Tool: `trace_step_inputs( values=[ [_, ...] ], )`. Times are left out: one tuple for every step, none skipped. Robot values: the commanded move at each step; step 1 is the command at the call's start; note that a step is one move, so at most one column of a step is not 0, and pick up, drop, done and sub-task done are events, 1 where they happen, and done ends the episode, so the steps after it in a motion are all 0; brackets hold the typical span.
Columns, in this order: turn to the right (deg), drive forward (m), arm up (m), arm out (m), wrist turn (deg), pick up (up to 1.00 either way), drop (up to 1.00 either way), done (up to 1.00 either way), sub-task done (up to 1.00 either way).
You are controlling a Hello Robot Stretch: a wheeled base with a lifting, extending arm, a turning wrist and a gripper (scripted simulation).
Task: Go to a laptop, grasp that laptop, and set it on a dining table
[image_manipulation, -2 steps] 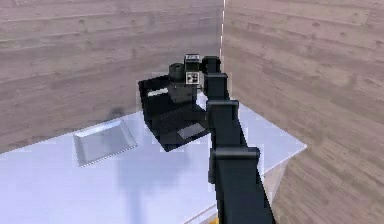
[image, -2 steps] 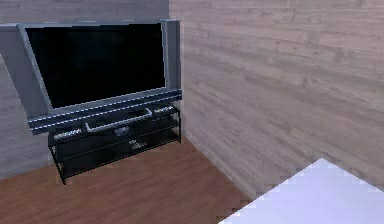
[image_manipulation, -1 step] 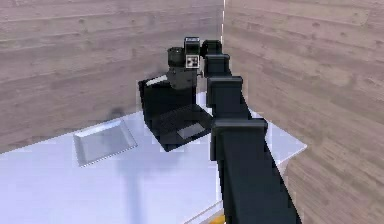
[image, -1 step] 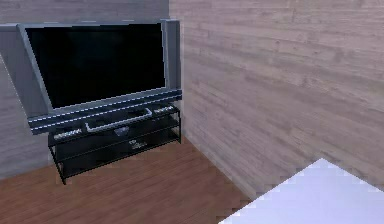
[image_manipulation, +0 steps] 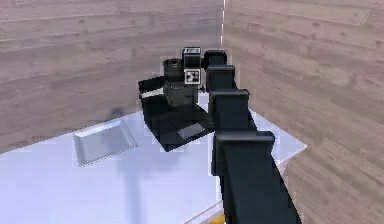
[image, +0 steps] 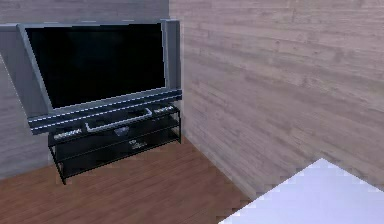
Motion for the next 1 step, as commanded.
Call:
trace_step_inputs(
  values=[
    [0.0,0.00,0.00,0.00,0.0,0.00,0.00,1.00,0.00]
  ],
)
